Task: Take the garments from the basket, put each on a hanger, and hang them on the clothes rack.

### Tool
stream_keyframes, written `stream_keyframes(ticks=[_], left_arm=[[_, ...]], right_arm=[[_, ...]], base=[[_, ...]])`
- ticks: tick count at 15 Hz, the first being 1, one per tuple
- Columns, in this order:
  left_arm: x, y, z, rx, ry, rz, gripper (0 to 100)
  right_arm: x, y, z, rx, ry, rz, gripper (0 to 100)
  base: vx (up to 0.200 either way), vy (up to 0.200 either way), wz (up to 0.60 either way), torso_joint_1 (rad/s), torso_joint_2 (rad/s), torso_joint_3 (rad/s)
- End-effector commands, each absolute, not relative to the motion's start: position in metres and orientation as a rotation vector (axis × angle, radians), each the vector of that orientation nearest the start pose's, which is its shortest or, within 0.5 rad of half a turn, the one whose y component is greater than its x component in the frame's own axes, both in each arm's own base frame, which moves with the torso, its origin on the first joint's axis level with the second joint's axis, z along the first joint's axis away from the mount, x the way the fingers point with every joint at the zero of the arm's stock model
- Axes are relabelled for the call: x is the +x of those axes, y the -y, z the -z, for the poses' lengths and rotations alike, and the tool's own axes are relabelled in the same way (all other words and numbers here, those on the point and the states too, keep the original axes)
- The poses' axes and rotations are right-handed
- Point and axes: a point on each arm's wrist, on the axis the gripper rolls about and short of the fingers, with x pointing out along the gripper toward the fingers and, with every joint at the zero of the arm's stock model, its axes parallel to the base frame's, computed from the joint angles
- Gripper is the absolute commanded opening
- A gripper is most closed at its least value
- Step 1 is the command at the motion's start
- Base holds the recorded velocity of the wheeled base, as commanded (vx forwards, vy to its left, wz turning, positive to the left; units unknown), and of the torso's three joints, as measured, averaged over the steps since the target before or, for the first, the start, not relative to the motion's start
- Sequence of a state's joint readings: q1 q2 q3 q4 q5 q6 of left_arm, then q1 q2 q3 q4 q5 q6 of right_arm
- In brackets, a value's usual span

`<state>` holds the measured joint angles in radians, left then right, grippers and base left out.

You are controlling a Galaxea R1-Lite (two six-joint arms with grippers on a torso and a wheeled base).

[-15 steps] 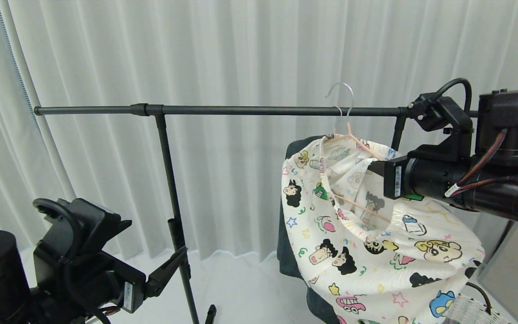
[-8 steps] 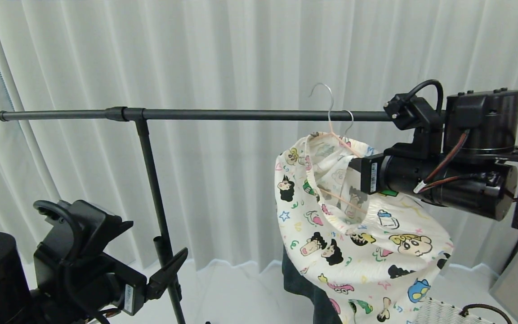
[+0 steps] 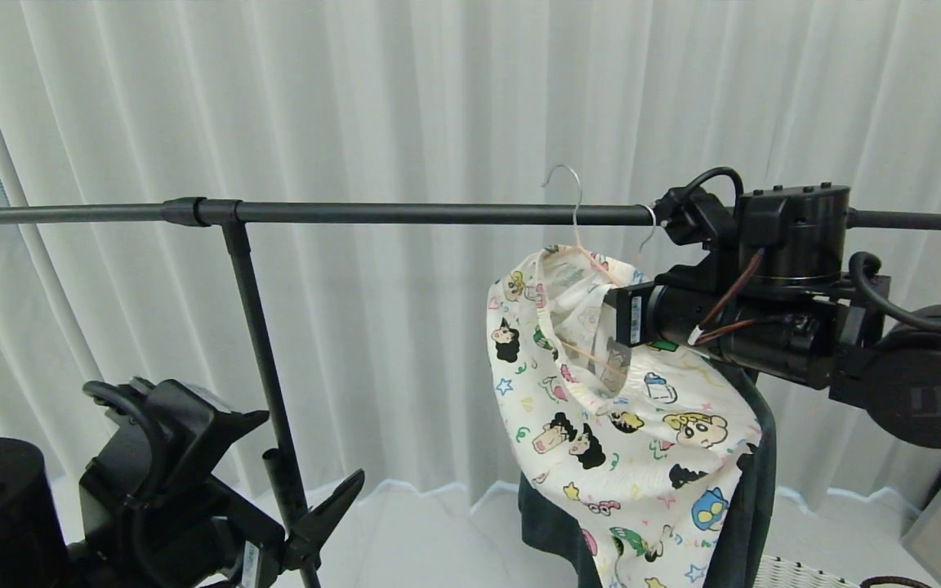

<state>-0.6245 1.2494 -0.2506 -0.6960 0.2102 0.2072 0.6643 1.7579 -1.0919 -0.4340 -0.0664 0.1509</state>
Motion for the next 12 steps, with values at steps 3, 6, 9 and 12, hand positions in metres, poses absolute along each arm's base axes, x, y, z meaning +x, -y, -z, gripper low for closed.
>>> stream_keyframes(ticks=[3,6,9,12], left_arm=[[0.133,0.093,-0.148,0.331,-0.239,0.452,100],[0.133,0.093,-0.148,0.331,-0.238,0.455,100],[0.133,0.094,-0.147,0.332,-0.239,0.458,100],[0.133,0.093,-0.148,0.331,-0.238,0.455,100]], right_arm=[[0.295,-0.216,-0.201,0.046,-0.308,-0.544,0],[0.302,-0.22,-0.193,0.039,-0.327,-0.537,0],[0.305,-0.222,-0.193,0.042,-0.323,-0.537,0],[0.301,-0.22,-0.199,0.044,-0.311,-0.526,100]], base=[[0.0,0.0,0.0,0.0,0.0,0.0],[0.0,0.0,0.0,0.0,0.0,0.0],[0.0,0.0,0.0,0.0,0.0,0.0],[0.0,0.0,0.0,0.0,0.0,0.0]])
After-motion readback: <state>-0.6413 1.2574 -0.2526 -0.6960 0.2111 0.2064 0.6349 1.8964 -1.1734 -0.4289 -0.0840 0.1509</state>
